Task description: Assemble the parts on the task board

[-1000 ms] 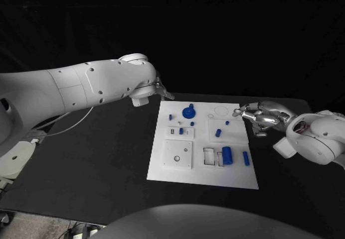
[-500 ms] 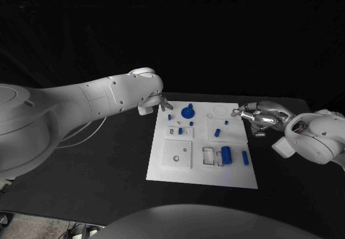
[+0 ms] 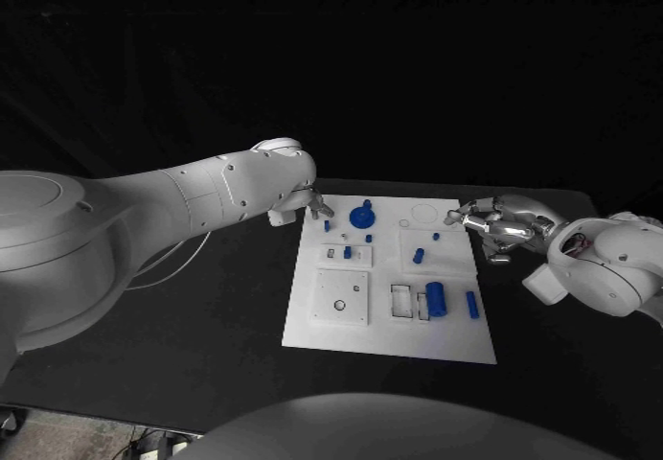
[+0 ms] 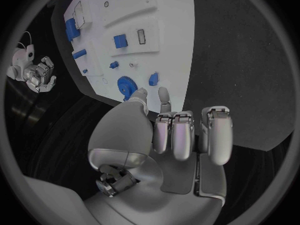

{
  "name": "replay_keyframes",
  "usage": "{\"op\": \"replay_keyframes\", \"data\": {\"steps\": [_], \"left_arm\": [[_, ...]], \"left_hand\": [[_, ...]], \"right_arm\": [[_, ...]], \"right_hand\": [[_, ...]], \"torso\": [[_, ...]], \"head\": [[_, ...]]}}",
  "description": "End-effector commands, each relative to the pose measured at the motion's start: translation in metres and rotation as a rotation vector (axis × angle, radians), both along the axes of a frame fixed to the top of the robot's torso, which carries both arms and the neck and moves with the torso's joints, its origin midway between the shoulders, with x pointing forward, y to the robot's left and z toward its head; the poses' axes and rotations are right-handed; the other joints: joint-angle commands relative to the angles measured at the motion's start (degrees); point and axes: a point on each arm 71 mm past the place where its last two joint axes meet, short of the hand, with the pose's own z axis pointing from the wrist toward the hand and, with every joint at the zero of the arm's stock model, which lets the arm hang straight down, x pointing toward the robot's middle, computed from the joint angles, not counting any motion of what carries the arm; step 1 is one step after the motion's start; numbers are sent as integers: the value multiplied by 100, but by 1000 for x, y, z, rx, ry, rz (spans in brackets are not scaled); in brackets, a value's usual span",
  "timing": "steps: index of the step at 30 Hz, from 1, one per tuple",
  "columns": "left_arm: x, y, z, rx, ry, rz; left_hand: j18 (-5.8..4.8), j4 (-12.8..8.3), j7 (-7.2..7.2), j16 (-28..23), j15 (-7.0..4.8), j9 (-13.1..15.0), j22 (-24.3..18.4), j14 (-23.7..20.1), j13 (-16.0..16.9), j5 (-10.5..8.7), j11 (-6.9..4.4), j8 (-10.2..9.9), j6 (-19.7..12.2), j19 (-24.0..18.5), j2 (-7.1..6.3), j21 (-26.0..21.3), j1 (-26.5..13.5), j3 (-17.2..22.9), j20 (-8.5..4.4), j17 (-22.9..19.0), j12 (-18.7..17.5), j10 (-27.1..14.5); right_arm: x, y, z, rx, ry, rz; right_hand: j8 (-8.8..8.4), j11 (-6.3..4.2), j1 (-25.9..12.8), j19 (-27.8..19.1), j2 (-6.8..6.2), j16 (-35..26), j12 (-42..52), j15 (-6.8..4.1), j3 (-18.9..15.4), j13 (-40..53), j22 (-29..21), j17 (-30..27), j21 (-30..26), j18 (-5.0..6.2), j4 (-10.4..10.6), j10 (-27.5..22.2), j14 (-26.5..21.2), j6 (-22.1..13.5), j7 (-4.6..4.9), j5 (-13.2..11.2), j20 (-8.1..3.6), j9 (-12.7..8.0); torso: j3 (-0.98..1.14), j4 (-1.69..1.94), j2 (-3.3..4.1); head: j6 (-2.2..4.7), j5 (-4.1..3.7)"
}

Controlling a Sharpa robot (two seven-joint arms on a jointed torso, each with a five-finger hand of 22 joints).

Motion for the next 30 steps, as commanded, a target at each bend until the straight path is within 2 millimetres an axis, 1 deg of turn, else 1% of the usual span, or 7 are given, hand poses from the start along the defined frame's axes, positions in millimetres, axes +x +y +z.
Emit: {"op": "replay_keyframes", "data": {"steps": [1, 3, 7, 12, 16, 21, 30], "left_arm": [[-1, -4, -2, -7, 14, -33], [-1, -4, -3, -11, 19, -34], [-2, -7, -4, -19, 16, -34], [-4, -11, -6, -33, 17, -45], [-4, -13, -7, -38, 19, -48], [-5, -13, -9, -33, 29, -47], [-6, -12, -15, -17, 57, -44]], "left_hand": [[-38, 1, 2, 14, -25, -9, 1350, 613, 1499, 29, -18, 10, -29, 516, 8, 10, 73, 11, -27, 1509, 13, 586], [-37, 2, 6, 14, -22, -13, 1346, 613, 1499, 20, -14, 6, -34, 513, 10, 7, 79, 8, -25, 1509, 13, 586], [-37, 3, 12, 14, -18, -18, 1346, 613, 1499, -5, -10, 2, -38, 512, 13, 6, 86, 3, -21, 1509, 13, 586], [-36, 2, 13, 14, -17, -19, 1345, 613, 1499, -9, -9, 1, -39, 512, 14, 5, 89, 2, -21, 1509, 13, 586], [-36, 4, 16, 14, -15, -22, 1345, 613, 1499, -26, -7, -1, -41, 511, 15, 4, 89, -3, -18, 1509, 13, 586], [-34, 5, 21, 14, -11, -27, 1338, 613, 1499, -45, -2, -7, -49, 506, 19, -2, 91, -9, -15, 1509, 13, 586], [-27, -1, 30, 14, -1, -43, 1315, 613, 1499, -51, 8, -27, -75, 489, 43, -23, 129, -6, -6, 1509, 13, 586]], "right_arm": [[-1, 2, 0, 2, 3, 22], [-1, 2, -1, 2, 4, 22], [0, 3, -1, 2, 5, 23], [0, 4, -1, 2, 6, 25], [0, 3, -1, 1, 6, 24], [-1, 2, -1, 1, 6, 23], [-1, 2, -1, 2, 5, 22]], "right_hand": [[30, -19, -46, -40, -22, -19, -19, 22, 25, 280, 787, 1244, -27, 104, -2, 220, 290, -42, 6, 35, 8, -8], [30, -19, -46, -40, -22, -19, -19, 22, 25, 280, 787, 1244, -27, 104, -2, 220, 290, -42, 6, 35, 8, -8], [31, -20, -39, -41, -26, -19, -21, 22, 31, 276, 787, 1244, -28, 104, -5, 215, 290, -43, 6, 44, 7, -8], [31, -21, -30, -41, -30, -18, -21, 21, 38, 276, 787, 1245, -29, 104, -8, 215, 291, -44, 5, 51, 7, -9], [31, -21, -30, -41, -30, -18, -21, 21, 38, 276, 787, 1245, -29, 104, -8, 215, 291, -44, 5, 51, 7, -9], [31, -21, -22, -39, -36, -16, -20, 21, 44, 278, 788, 1247, -27, 103, -11, 218, 293, -46, 5, 56, 7, -9], [31, -21, -22, -39, -36, -16, -20, 21, 44, 278, 788, 1247, -27, 103, -11, 218, 293, -46, 5, 56, 7, -9]], "torso": [[0, 4, 4], [2, 2, 2], [-1, 3, 1], [2, -1, 2], [2, -1, 0], [0, -3, 3], [0, 3, 3]], "head": [[0, 4], [0, 10], [0, 2], [0, 9], [0, 0], [0, -8], [0, -10]]}}
